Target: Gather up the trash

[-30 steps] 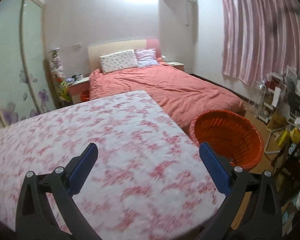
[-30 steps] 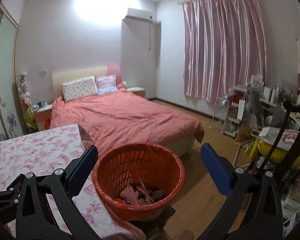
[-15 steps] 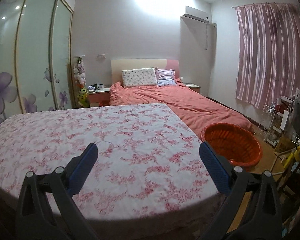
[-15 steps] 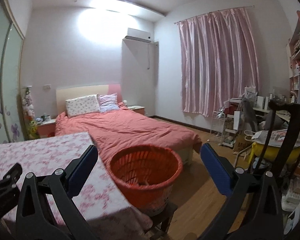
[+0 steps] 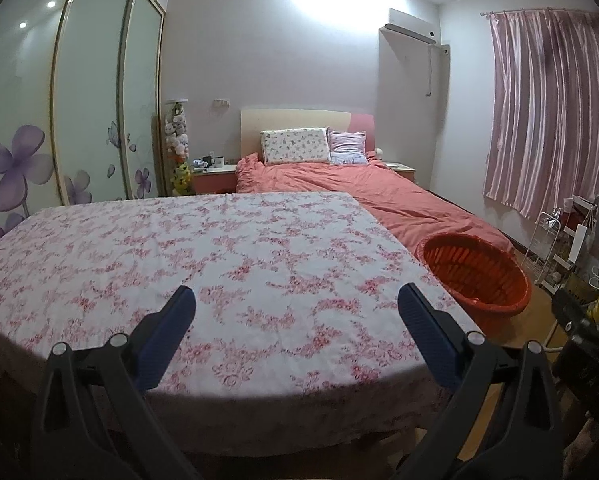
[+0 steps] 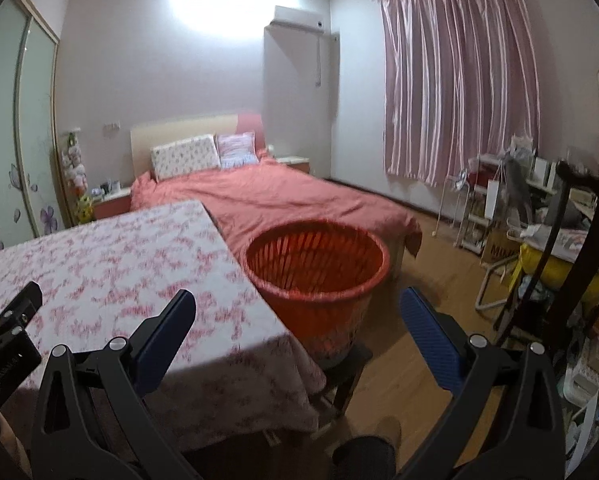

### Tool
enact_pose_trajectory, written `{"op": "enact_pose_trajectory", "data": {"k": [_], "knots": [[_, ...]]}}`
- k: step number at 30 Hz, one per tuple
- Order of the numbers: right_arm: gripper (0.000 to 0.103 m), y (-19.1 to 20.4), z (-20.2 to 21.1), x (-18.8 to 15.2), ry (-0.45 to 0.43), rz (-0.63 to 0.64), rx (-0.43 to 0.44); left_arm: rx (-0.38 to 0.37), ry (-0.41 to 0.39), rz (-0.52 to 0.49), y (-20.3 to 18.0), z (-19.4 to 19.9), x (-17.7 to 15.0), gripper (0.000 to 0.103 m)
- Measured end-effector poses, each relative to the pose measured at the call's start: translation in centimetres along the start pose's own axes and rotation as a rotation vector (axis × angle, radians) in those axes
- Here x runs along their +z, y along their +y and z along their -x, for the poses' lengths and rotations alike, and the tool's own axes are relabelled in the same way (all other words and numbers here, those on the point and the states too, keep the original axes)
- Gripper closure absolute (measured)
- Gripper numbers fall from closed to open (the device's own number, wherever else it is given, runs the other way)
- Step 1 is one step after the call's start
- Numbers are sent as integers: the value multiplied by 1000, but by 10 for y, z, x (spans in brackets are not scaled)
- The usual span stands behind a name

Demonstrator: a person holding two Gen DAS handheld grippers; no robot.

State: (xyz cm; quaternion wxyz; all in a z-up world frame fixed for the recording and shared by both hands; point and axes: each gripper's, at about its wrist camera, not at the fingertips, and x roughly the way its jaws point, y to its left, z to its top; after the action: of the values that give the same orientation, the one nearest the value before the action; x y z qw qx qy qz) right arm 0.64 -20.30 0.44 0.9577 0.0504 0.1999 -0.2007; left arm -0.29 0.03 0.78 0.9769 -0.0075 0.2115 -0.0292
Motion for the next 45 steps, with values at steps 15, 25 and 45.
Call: {"op": "enact_pose_trajectory", "data": {"k": [15,25,45], "knots": [[2,1,-6,-13,91,6,-24,8,43,10,1,-4,-6,4],[2,0,-8,-13,106,1,-18,8,58,13,1,-5,-8,4],[2,0,-11,-16,126,-2,1,7,67,10,-3,-5,-10,4]]}}
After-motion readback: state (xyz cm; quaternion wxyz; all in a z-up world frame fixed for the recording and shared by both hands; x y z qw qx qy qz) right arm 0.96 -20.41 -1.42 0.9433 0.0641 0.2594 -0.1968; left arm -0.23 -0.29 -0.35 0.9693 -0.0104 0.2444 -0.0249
